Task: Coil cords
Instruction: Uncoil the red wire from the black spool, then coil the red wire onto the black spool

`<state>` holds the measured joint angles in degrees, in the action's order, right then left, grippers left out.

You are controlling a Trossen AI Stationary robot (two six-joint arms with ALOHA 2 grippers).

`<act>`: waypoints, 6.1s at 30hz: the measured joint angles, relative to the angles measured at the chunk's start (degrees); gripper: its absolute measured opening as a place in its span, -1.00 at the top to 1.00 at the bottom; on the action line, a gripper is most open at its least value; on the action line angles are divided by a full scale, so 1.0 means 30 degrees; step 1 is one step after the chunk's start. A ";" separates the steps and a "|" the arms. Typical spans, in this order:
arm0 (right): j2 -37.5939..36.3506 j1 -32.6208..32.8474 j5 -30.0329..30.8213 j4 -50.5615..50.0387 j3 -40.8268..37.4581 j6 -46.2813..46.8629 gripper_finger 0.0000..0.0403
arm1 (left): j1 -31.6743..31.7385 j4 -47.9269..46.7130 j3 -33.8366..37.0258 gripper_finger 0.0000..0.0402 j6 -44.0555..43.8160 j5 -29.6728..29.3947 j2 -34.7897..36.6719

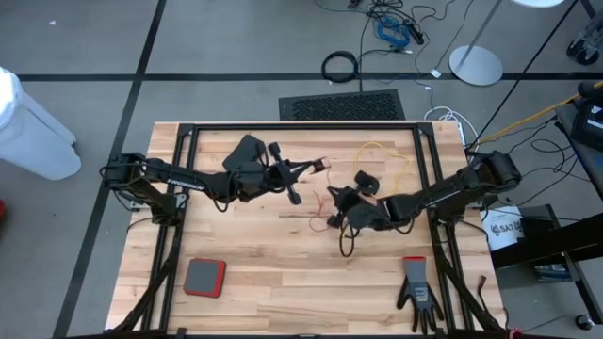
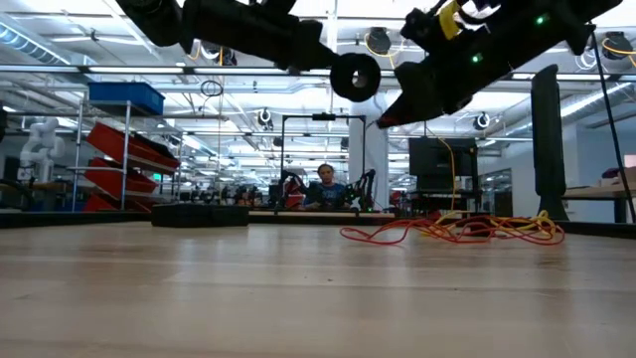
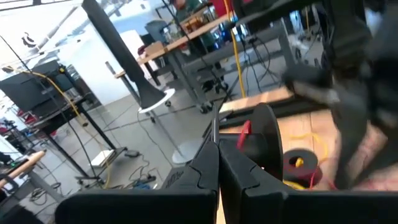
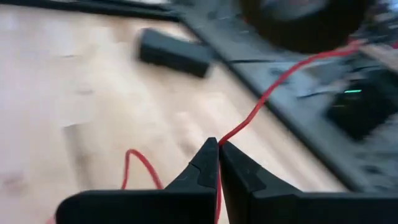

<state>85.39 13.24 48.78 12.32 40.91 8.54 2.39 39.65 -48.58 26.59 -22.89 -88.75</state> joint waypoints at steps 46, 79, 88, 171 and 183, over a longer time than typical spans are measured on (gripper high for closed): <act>-0.3878 0.2688 0.4373 -1.2655 0.0000 0.9488 1.00 | -0.0459 -0.4150 0.0000 1.00 0.0239 -0.1240 0.0000; -0.3929 0.2753 -0.0395 -1.4935 0.0000 1.0918 0.88 | -0.1755 -0.6708 0.0000 1.00 0.1254 -0.0783 0.1641; -0.3929 0.3845 -0.1661 -1.1464 0.0000 0.7736 0.44 | -0.1734 -0.9346 0.0000 1.00 0.1303 -0.1372 0.2521; -0.0520 0.2260 -0.1225 0.0947 0.0007 -0.1560 0.71 | -0.1683 -0.4109 0.0000 1.00 0.0436 0.0457 0.2543; -0.0520 0.2175 -0.1226 0.1544 0.0007 -0.1831 0.98 | -0.1683 -0.4102 0.0000 1.00 0.0185 0.0472 0.2494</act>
<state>83.83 19.76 45.10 16.95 40.93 3.05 -2.66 27.34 -48.58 27.15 -21.47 -81.27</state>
